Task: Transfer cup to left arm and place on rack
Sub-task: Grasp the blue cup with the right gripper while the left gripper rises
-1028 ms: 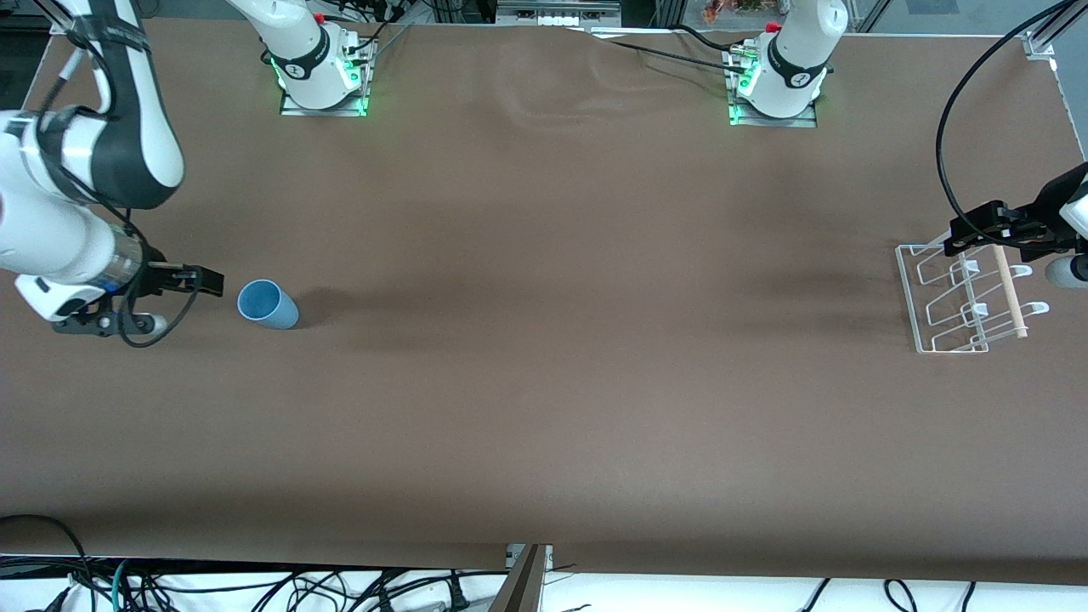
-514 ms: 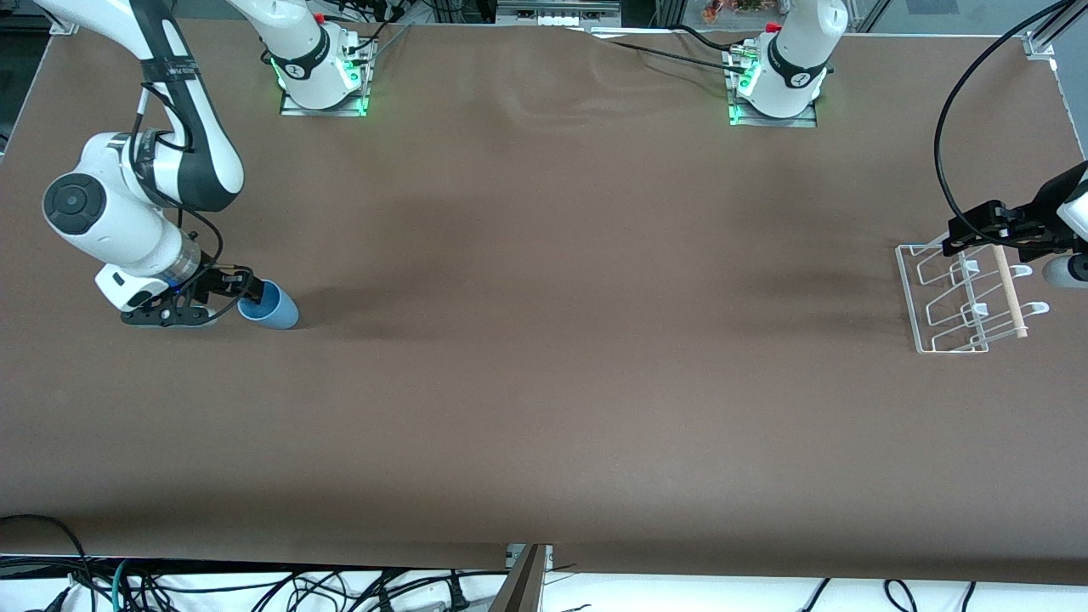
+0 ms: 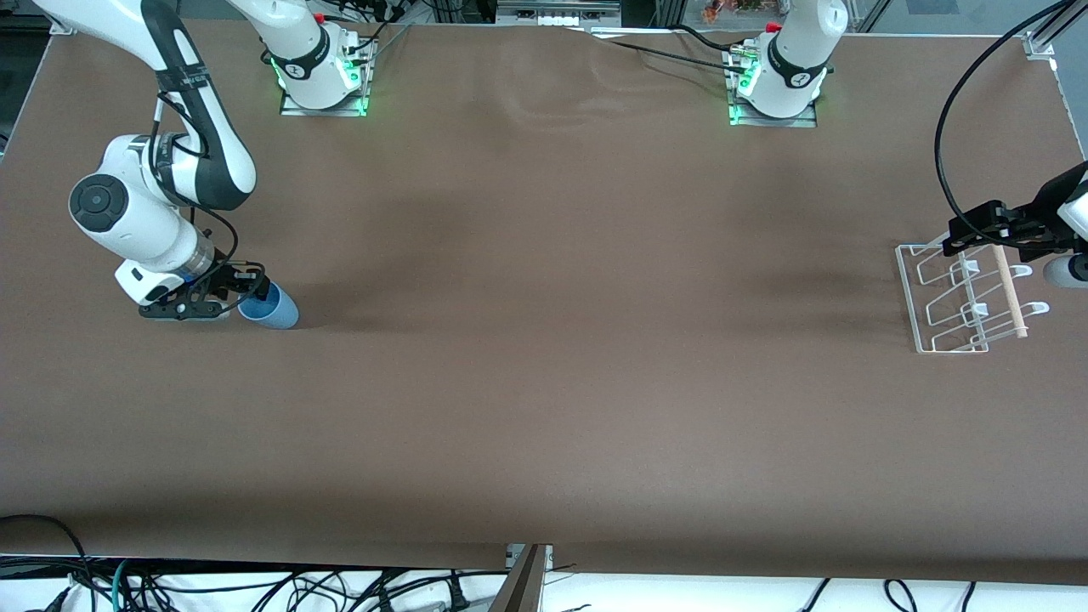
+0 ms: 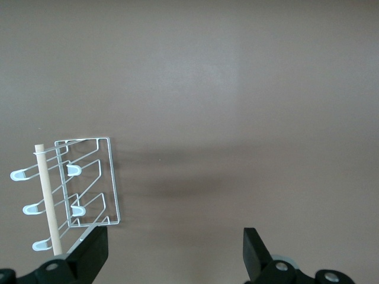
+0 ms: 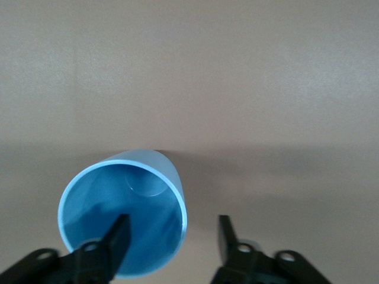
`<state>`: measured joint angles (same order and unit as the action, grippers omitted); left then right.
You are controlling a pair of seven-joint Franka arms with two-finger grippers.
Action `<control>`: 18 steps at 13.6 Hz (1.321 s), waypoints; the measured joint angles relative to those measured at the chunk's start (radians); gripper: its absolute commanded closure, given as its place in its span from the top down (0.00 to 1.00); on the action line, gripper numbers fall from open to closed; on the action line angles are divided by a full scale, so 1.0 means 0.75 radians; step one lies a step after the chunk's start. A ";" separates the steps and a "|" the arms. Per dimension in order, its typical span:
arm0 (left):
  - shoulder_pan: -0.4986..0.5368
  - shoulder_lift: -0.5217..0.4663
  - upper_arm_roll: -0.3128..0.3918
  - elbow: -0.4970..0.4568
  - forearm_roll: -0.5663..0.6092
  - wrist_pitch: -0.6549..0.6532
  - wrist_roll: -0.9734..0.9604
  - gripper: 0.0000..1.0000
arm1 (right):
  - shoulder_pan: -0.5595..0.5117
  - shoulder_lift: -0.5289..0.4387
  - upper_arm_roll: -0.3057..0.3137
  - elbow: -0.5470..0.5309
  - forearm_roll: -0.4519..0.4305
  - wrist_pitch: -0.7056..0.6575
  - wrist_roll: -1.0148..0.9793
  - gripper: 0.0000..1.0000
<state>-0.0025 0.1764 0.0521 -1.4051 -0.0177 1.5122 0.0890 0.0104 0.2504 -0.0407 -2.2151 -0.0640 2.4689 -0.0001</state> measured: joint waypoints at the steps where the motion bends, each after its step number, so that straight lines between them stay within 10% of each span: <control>1: 0.000 0.000 0.000 0.000 0.000 0.000 0.000 1.00 | 0.000 0.004 0.000 0.000 0.000 0.002 0.000 0.00; 10: -0.010 0.019 -0.005 0.000 -0.049 -0.002 0.000 1.00 | 0.001 -0.014 0.005 0.039 0.000 -0.015 -0.001 0.00; 14: -0.024 0.082 -0.069 0.000 -0.068 -0.004 0.002 1.00 | 0.005 -0.083 0.081 0.224 0.046 -0.481 0.053 0.00; 18: -0.054 0.105 -0.117 0.000 -0.197 -0.024 0.267 1.00 | 0.011 -0.094 0.182 0.378 0.356 -0.779 0.141 0.00</control>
<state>-0.0428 0.2555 -0.0356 -1.4054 -0.1654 1.4941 0.2894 0.0183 0.1802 0.0958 -1.9316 0.2030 1.8849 0.1057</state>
